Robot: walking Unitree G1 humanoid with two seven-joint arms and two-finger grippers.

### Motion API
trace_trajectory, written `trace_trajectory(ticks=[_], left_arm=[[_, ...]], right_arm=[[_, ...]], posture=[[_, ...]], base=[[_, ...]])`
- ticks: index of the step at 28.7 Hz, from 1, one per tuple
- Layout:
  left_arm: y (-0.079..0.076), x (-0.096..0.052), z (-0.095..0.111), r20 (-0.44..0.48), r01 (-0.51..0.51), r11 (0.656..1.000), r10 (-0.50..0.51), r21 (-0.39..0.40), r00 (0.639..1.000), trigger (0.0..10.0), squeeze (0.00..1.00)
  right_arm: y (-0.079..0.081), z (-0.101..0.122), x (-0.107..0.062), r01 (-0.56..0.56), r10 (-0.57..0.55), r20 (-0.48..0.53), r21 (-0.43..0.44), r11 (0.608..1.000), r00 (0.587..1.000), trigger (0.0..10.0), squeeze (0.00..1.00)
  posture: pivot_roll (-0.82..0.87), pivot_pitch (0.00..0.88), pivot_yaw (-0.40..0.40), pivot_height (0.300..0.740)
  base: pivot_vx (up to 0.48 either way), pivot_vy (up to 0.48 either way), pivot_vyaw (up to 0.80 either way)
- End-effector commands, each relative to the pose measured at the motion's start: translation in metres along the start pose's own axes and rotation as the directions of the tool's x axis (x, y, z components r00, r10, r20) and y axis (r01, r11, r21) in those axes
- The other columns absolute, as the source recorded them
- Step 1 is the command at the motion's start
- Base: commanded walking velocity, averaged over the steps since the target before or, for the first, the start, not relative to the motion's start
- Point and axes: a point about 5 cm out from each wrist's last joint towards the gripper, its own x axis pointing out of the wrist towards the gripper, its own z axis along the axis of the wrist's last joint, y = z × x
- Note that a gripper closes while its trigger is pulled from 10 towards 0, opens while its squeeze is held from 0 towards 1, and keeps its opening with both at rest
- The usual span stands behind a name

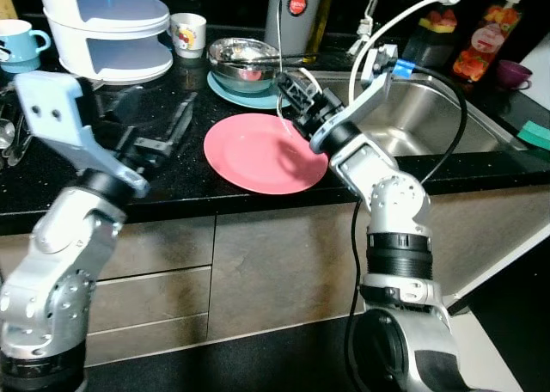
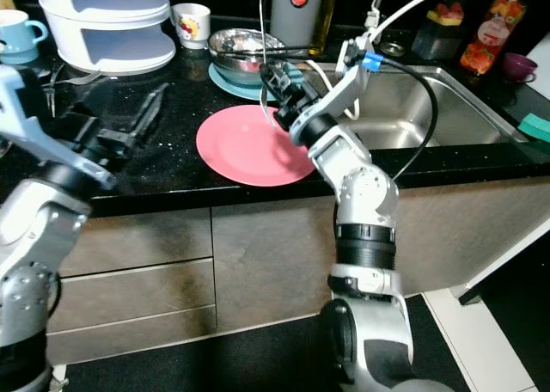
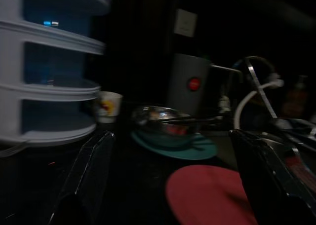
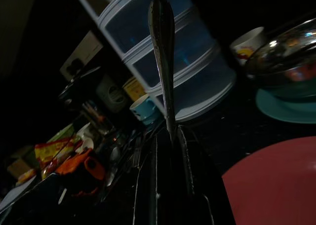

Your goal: Kitchen organization

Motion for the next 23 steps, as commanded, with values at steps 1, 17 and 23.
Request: trace_trajectory(ticks=[1, 17, 23], left_arm=[[0.0, -0.003, -0.001, -0.003, -0.02, 1.0, 0.02, 0.011, 1.0, 10.0, 0.0], [-0.006, 0.006, -0.009, 0.003, -0.023, 0.999, 0.023, -0.029, 1.0, 10.0, 0.0], [-0.009, 0.011, -0.008, 0.011, -0.006, 0.999, 0.006, -0.036, 1.0, 10.0, 0.0]], right_arm=[[0.004, 0.005, -0.001, -0.024, 0.024, 0.013, -0.041, 0.999, 1.0, 10.0, 0.0], [0.01, 0.029, -0.001, -0.023, 0.03, 0.051, -0.142, 0.99, 0.998, 10.0, 0.0], [0.012, 0.038, 0.0, -0.012, 0.026, 0.075, -0.178, 0.984, 0.997, 10.0, 0.0]], posture=[[0.21, 0.0, -0.106, 0.74], [0.12, 0.0, -0.088, 0.74], [0.12, 0.0, -0.087, 0.74]], base=[[0.0, -0.36, 0.0], [0.0, -0.454, 0.0], [0.0, -0.469, 0.0]])
